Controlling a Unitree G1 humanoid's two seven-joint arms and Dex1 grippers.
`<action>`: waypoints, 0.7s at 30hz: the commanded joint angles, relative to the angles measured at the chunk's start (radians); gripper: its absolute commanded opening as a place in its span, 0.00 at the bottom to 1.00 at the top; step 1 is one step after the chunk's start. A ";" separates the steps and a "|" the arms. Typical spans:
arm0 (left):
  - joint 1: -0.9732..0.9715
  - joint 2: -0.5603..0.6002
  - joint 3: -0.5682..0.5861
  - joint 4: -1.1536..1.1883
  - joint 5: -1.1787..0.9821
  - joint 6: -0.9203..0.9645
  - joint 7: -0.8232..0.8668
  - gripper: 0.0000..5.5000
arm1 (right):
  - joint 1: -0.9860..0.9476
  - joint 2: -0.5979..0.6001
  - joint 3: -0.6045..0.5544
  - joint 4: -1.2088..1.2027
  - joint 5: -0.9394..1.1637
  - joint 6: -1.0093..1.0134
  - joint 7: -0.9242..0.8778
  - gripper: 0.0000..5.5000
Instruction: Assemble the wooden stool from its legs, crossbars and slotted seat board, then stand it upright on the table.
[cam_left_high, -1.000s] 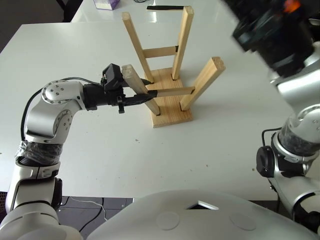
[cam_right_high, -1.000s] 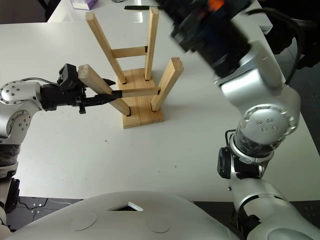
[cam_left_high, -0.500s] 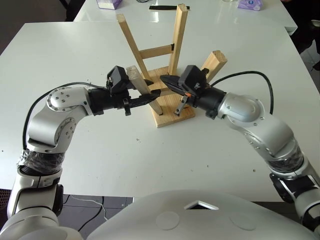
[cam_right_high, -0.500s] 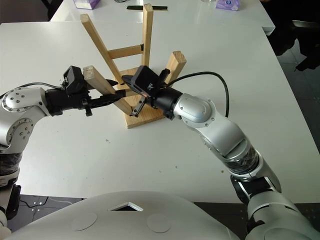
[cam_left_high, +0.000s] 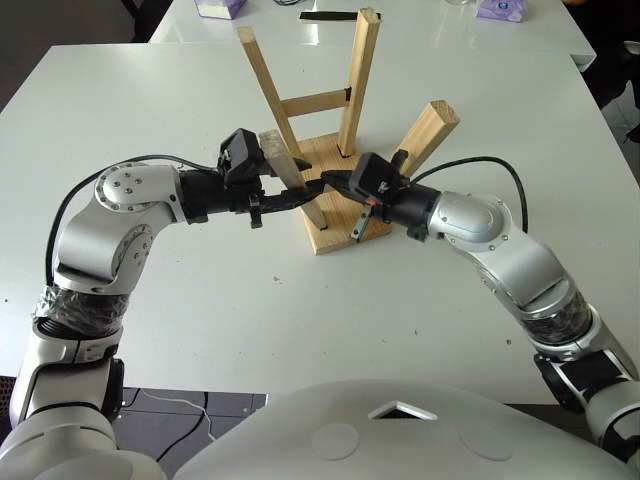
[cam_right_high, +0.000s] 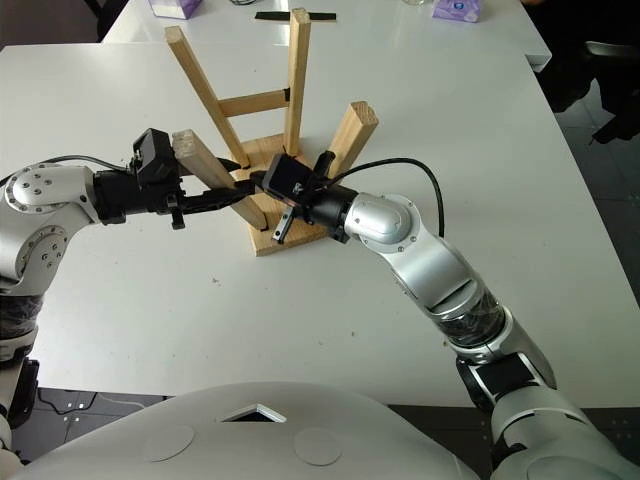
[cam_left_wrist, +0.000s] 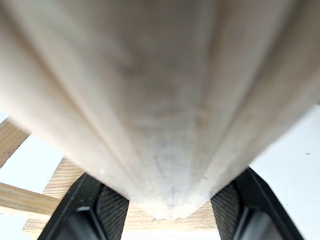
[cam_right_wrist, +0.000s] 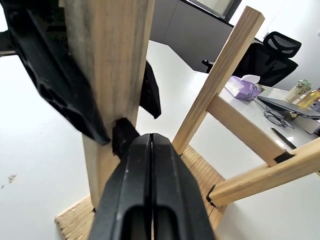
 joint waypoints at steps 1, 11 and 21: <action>0.087 0.032 -0.064 0.020 0.070 0.044 -0.015 0.37 | -0.020 0.023 -0.028 -0.005 -0.024 0.001 0.002 0.00; 0.079 0.041 -0.082 0.037 0.080 0.019 -0.037 0.37 | 0.055 -0.007 0.042 0.061 -0.138 -0.073 0.065 0.00; 0.041 0.076 -0.139 0.085 0.108 -0.047 -0.147 0.37 | -0.223 -0.008 -0.729 0.075 0.424 0.044 -0.041 0.00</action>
